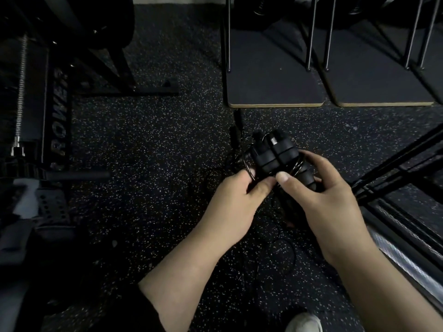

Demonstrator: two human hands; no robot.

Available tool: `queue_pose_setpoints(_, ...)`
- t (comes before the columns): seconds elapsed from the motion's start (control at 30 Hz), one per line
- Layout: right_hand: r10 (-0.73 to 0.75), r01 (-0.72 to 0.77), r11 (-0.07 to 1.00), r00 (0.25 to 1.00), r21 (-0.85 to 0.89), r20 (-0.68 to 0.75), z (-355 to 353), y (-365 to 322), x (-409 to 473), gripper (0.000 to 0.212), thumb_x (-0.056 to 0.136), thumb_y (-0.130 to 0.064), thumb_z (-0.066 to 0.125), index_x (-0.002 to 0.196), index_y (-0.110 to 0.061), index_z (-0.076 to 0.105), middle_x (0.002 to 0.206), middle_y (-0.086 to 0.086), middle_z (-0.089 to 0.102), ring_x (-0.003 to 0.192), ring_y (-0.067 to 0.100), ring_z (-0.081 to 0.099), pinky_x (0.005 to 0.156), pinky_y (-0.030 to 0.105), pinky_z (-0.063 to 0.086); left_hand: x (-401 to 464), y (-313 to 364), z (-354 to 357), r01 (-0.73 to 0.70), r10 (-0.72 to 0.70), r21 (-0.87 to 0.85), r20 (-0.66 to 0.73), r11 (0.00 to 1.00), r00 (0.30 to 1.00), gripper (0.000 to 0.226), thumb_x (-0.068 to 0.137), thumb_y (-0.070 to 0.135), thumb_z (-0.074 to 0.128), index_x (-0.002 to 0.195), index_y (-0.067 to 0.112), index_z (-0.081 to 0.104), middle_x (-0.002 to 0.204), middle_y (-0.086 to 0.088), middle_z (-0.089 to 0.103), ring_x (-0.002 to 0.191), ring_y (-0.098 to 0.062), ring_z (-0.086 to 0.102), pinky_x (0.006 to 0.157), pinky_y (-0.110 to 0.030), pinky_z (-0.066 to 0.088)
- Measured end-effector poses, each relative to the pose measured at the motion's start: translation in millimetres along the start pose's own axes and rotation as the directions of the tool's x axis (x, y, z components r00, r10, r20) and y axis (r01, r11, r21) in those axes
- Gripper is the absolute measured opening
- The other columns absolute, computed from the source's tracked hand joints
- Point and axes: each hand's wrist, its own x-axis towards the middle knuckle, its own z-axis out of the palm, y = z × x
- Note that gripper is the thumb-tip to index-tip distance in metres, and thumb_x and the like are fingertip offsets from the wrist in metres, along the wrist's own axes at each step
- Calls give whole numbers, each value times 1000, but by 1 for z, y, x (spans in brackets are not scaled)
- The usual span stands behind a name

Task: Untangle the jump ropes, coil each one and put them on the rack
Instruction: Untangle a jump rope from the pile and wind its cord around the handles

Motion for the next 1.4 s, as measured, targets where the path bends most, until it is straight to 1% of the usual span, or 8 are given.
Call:
queue_pose_setpoints(0.17, 32, -32, 999, 999, 10, -28, -2, 2, 4, 41, 80, -33, 83, 117, -44, 68, 96, -10, 80, 85, 16, 78, 71, 39, 62, -1, 1, 0, 47, -49, 123, 17, 991, 999, 46, 100, 58, 47, 118, 19, 64, 104, 6, 71, 94, -11, 68, 85, -39, 56)
queue_pose_setpoints(0.43, -118, 78, 907, 990, -414, -71, -10, 10, 11, 41, 84, -42, 81, 119, -47, 60, 88, -32, 66, 88, -20, 60, 71, 7, 48, 6, 4, -23, 101, -134, 323, 82, 941, 988, 50, 105, 45, 49, 86, 1, 63, 64, -5, 52, 48, -13, 36, 47, -29, 31)
queue_pose_setpoints(0.73, 106, 170, 629, 948, -759, 300, -7, -5, 9, 56, 78, -58, 79, 122, -69, 45, 95, -22, 70, 69, -3, 65, 61, 20, 54, 2, 37, -69, -249, 27, 666, 325, 703, 945, 4, 93, 38, 71, 96, 39, 69, 84, 19, 60, 71, 5, 53, 64, -25, 43)
queue_pose_setpoints(0.87, 208, 215, 723, 838, -656, 504, -11, -5, 6, 57, 72, -55, 83, 111, -77, 47, 97, -27, 72, 87, -4, 68, 78, 22, 57, 6, 46, -75, -290, 74, 563, 374, 774, 924, 19, 83, 40, 81, 84, 36, 62, 79, 24, 60, 67, 5, 52, 61, -29, 44)
queue_pose_setpoints(1.0, 139, 85, 948, 753, -305, 643, -23, -13, 1, 52, 73, -28, 86, 119, -45, 69, 109, -11, 78, 100, 9, 73, 86, 20, 55, 8, 50, -77, -282, 150, 302, 396, 911, 906, 26, 77, 29, 87, 81, 25, 62, 69, 9, 62, 61, 2, 52, 59, -22, 47)
queue_pose_setpoints(1.17, -3, -89, 992, 694, 91, 720, -25, -20, -12, 49, 76, -11, 88, 119, -31, 75, 97, 6, 79, 76, 16, 75, 62, 25, 59, 5, 42, -69, -5, 146, -316, 425, 949, 893, 26, 76, 19, 79, 84, 12, 56, 64, 9, 60, 50, 0, 53, 48, -12, 43)
queue_pose_setpoints(1.3, -68, -121, 962, 760, 243, 647, -21, -25, -14, 58, 68, -40, 93, 120, -29, 70, 80, 8, 74, 49, 24, 65, 44, 29, 54, 3, 48, -48, 141, 26, -521, 301, 842, 953, 27, 101, 10, 49, 81, 15, 66, 65, 9, 66, 56, -3, 63, 52, -15, 50)
queue_pose_setpoints(1.4, -80, -117, 932, 857, 344, 509, -18, -31, -11, 64, 65, -42, 95, 120, -26, 66, 77, 10, 69, 46, 26, 59, 43, 27, 49, -3, 50, -27, -26, 81, -428, 109, 903, 991, 29, 95, 30, 64, 70, 30, 77, 73, 12, 73, 71, -2, 67, 64, -20, 54)
